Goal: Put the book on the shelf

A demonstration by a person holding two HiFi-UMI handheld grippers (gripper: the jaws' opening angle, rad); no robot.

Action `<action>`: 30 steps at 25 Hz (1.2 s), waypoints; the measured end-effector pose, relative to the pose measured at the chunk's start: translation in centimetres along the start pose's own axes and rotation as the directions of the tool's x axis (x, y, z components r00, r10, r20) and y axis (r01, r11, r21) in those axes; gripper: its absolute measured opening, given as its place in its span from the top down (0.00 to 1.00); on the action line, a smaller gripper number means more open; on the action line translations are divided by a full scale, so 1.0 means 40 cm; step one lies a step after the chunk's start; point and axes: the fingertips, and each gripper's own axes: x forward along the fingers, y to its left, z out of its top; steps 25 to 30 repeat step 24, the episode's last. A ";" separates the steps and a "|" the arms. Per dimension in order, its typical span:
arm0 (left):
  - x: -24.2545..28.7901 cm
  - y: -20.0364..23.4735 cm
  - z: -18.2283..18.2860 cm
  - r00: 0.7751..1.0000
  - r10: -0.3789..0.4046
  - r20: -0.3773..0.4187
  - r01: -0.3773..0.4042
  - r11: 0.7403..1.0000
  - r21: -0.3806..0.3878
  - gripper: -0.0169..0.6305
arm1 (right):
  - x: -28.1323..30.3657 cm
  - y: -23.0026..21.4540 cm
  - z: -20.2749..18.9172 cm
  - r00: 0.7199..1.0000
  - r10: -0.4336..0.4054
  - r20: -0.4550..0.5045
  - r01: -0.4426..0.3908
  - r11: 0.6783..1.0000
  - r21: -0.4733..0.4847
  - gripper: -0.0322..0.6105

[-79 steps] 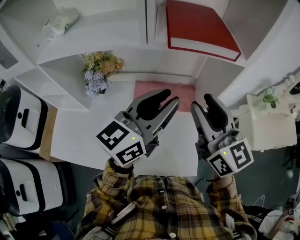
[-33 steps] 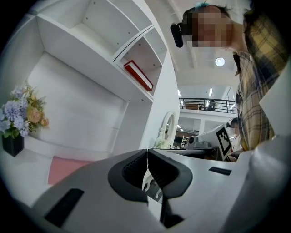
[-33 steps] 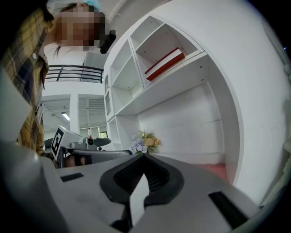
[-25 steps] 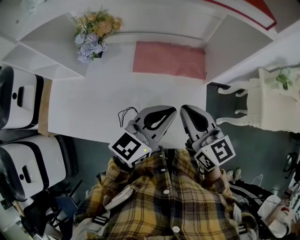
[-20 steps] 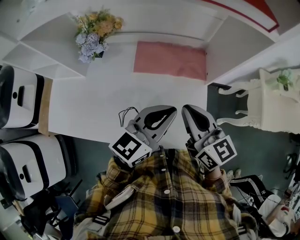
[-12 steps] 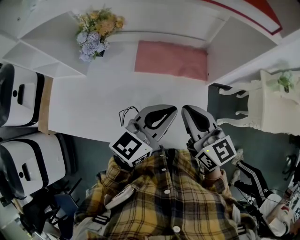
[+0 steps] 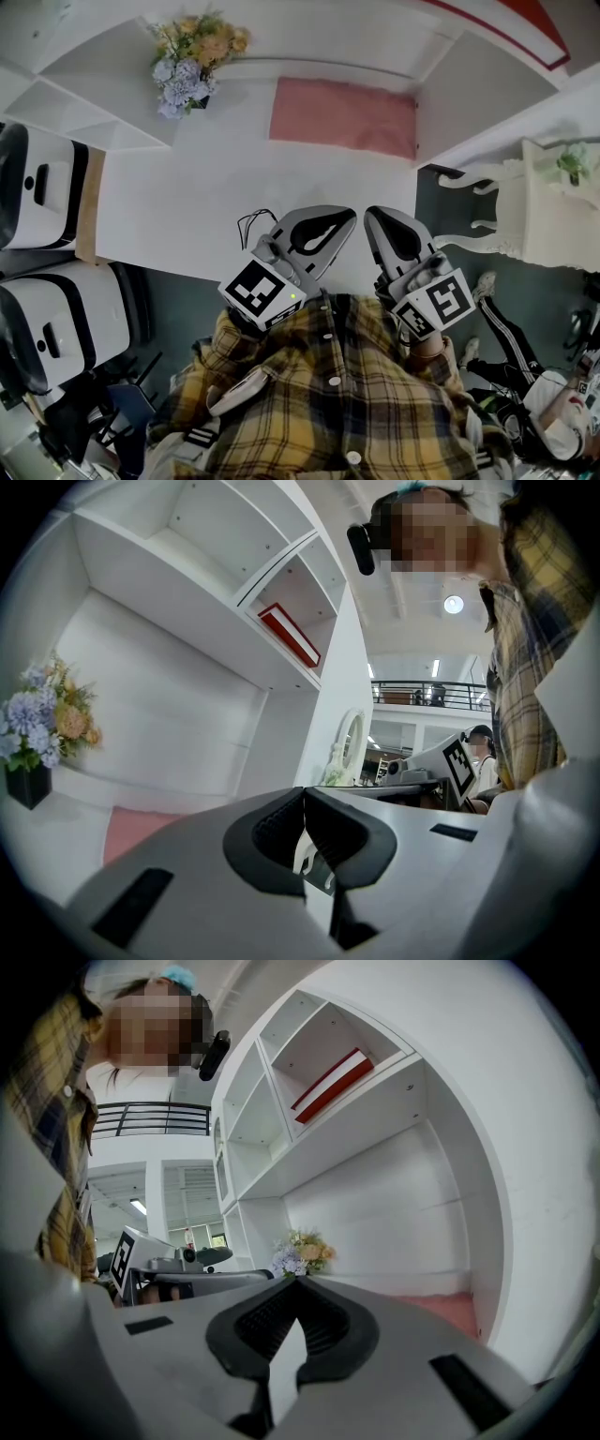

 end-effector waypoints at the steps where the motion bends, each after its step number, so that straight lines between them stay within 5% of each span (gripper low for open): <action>1: 0.001 0.000 0.000 1.000 -0.001 0.000 0.001 1.000 0.000 0.94 | 0.001 0.001 -0.001 1.000 0.004 -0.004 -0.004 1.000 -0.004 0.93; 30: 0.016 -0.040 -0.006 0.995 -0.077 -0.064 0.084 0.989 0.120 0.94 | -0.009 -0.005 0.018 1.000 0.013 0.022 -0.013 1.000 -0.011 0.93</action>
